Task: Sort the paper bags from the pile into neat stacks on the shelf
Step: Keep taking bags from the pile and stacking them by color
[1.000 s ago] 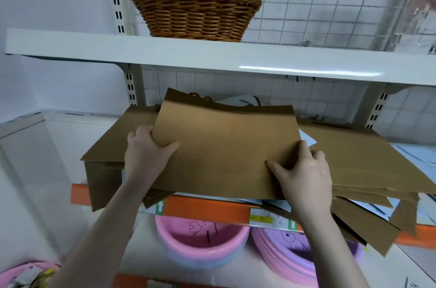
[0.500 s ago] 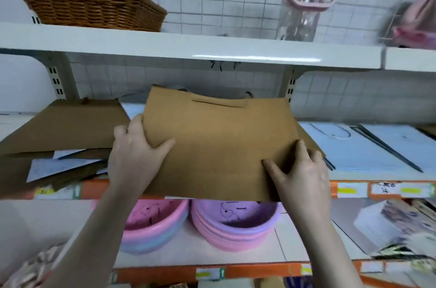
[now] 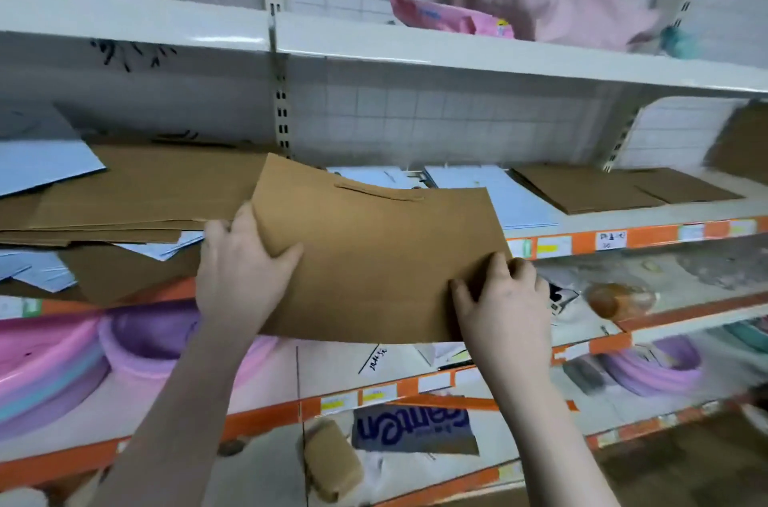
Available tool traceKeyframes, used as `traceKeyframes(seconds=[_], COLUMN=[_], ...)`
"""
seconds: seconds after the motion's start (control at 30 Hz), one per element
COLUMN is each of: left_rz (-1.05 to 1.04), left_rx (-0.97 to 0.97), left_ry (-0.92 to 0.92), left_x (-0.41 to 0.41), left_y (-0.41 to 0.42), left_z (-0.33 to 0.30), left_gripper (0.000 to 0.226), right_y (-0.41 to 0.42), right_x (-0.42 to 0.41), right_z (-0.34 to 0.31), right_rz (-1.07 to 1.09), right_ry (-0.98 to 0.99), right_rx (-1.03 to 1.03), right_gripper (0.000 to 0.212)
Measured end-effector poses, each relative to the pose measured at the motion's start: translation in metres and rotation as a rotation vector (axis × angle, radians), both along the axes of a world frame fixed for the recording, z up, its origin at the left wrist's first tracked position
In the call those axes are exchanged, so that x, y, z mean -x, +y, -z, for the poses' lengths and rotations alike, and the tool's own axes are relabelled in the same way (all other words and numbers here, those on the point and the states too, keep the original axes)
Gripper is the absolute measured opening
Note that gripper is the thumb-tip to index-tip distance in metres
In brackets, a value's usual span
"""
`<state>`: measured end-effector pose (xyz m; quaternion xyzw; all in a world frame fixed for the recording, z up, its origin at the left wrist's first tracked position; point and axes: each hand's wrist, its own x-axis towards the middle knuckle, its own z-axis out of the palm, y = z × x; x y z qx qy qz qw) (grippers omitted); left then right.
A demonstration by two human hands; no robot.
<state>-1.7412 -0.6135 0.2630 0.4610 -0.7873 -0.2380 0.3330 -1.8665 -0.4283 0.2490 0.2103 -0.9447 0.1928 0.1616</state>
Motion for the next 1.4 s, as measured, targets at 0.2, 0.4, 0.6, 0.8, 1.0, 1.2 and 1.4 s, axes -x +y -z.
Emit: traceKeyframes(seconds=[0.2, 0.4, 0.6, 0.8, 1.0, 1.2, 1.4], left_rz=[0.04, 0.081, 0.153, 0.228, 0.223, 0.144, 0.014], left_rx=[0.004, -0.013, -0.07, -0.061, -0.084, -0.076, -0.109], left_ry=[-0.009, -0.034, -0.008, 0.02, 0.027, 0.038, 0.011], left_x=[0.082, 0.179, 0.292, 0.368, 0.43, 0.505, 0.588], left_y=[0.028, 0.037, 0.04, 0.052, 0.072, 0.113, 0.165], left_z=[-0.006, 0.005, 0.004, -0.001, 0.003, 0.01, 0.025], left_gripper=[0.072, 0.066, 0.07, 0.069, 0.07, 0.068, 0.051], right_y=[0.034, 0.047, 0.054, 0.065, 0.078, 0.109, 0.145], right_x=[0.075, 0.164, 0.273, 0.363, 0.442, 0.532, 0.642], right_z=[0.006, 0.015, 0.008, 0.006, 0.008, 0.014, 0.012], right_rz=[0.028, 0.068, 0.091, 0.078, 0.01, -0.107, -0.256], right_ry=[-0.053, -0.06, -0.048, -0.069, -0.062, -0.075, -0.126], right_rx=[0.041, 0.016, 0.004, -0.02, -0.031, -0.07, -0.138], right_gripper=[0.042, 0.044, 0.046, 0.047, 0.047, 0.052, 0.05])
